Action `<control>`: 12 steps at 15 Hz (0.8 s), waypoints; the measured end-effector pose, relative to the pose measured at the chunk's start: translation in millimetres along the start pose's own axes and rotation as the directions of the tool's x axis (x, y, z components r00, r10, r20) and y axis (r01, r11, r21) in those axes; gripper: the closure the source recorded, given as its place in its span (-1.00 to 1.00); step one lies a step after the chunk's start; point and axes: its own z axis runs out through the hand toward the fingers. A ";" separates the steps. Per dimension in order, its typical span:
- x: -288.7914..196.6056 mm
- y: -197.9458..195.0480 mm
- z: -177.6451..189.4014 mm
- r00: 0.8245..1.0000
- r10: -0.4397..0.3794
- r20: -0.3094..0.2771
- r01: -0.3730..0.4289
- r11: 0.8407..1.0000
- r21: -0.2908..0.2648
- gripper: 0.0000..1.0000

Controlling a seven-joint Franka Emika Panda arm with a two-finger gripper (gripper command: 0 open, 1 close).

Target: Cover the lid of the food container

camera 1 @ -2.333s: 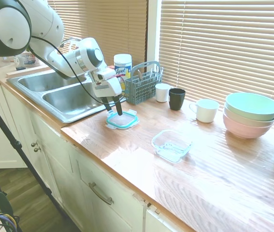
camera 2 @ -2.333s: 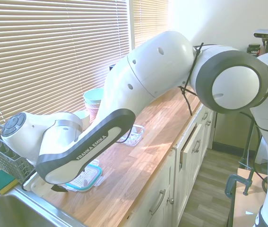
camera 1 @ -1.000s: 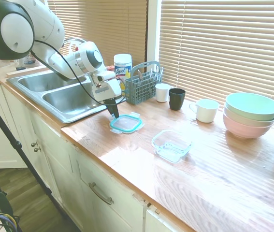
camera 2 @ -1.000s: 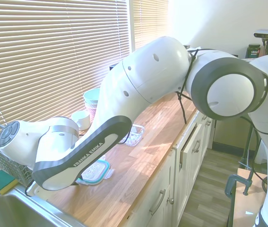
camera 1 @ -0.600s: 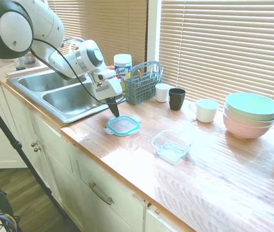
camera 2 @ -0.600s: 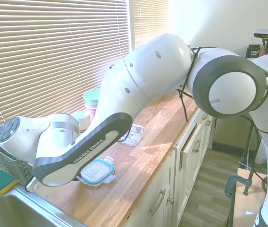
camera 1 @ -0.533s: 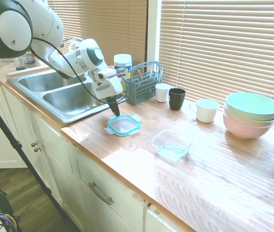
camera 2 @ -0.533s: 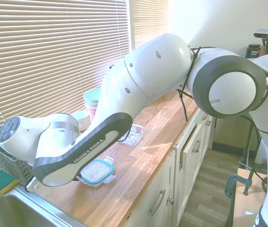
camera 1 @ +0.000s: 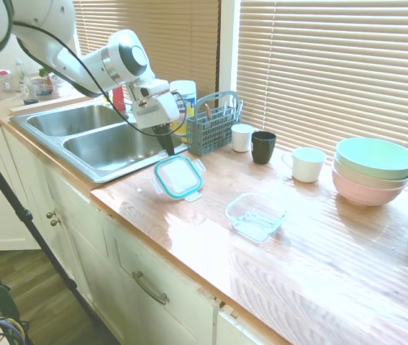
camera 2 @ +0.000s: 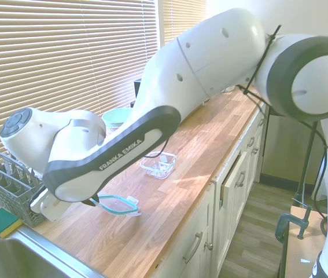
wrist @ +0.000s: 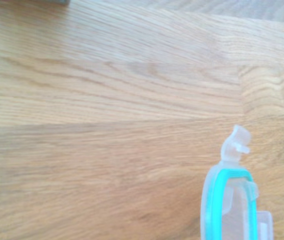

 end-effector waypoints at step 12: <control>41.5 77.9 -50.9 0.996 -0.035 0.080 0.028 0.996 0.086 1.00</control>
